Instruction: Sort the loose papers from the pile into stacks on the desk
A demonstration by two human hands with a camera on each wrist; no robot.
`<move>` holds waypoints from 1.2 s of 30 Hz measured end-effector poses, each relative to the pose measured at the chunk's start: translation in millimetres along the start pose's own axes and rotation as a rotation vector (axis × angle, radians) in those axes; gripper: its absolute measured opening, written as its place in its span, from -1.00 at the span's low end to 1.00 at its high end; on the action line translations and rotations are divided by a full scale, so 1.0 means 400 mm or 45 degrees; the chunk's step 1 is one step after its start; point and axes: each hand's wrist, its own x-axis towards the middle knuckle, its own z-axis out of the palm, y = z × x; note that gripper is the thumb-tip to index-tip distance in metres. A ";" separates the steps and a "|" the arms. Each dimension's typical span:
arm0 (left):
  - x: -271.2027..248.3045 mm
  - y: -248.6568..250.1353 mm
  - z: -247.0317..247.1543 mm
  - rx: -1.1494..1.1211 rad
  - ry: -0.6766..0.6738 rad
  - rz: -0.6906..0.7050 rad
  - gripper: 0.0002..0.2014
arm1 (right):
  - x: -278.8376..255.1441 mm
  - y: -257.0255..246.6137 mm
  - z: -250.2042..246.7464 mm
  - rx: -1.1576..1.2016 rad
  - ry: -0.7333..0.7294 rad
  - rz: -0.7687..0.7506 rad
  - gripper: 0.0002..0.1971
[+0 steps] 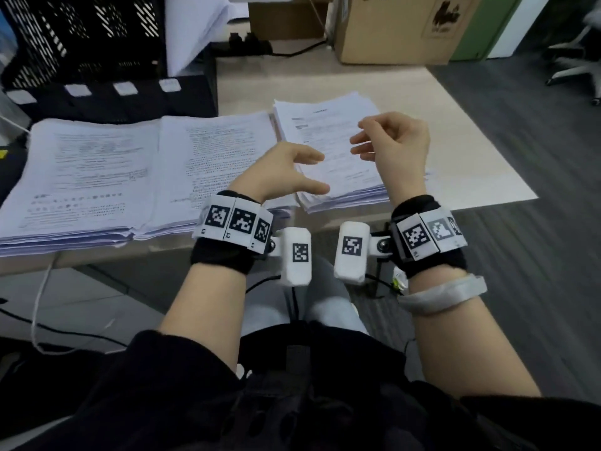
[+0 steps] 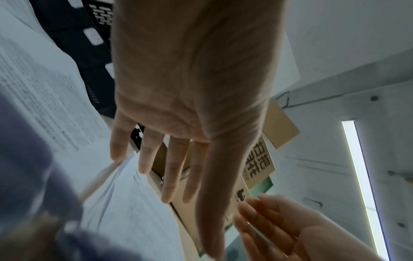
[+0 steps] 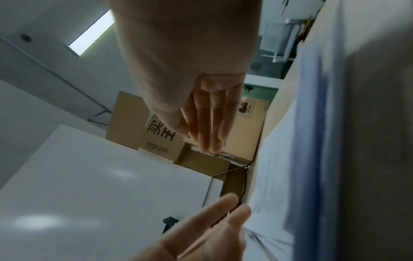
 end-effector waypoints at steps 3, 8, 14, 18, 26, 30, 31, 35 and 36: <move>0.008 0.013 0.056 0.202 -0.127 0.025 -0.31 | -0.023 0.041 -0.037 -0.009 0.222 0.087 -0.81; 0.033 0.011 0.143 0.447 -0.137 0.034 -0.39 | -0.059 0.099 -0.099 -0.040 0.304 0.250 -0.71; 0.061 0.010 0.180 0.431 0.066 0.083 -0.70 | -0.093 0.103 -0.144 0.008 -0.156 0.622 -0.50; 0.066 0.024 0.186 0.348 0.011 0.144 -0.69 | -0.089 0.106 -0.145 0.085 -0.227 0.749 -0.39; 0.055 0.049 0.195 0.218 -0.325 0.081 -0.64 | -0.053 0.143 -0.126 0.249 0.018 0.831 -0.77; 0.050 0.056 0.187 0.128 -0.383 0.080 -0.64 | -0.043 0.172 -0.126 0.177 0.153 0.770 -0.63; 0.048 0.054 0.181 0.069 -0.349 0.099 -0.65 | -0.042 0.172 -0.127 0.157 0.215 0.736 -0.60; 0.049 0.048 0.118 -0.126 -0.013 0.135 -0.70 | -0.018 0.146 -0.128 0.134 0.413 0.500 -0.60; 0.049 0.050 0.097 -0.162 0.095 0.148 -0.70 | -0.013 0.130 -0.129 0.142 0.437 0.433 -0.59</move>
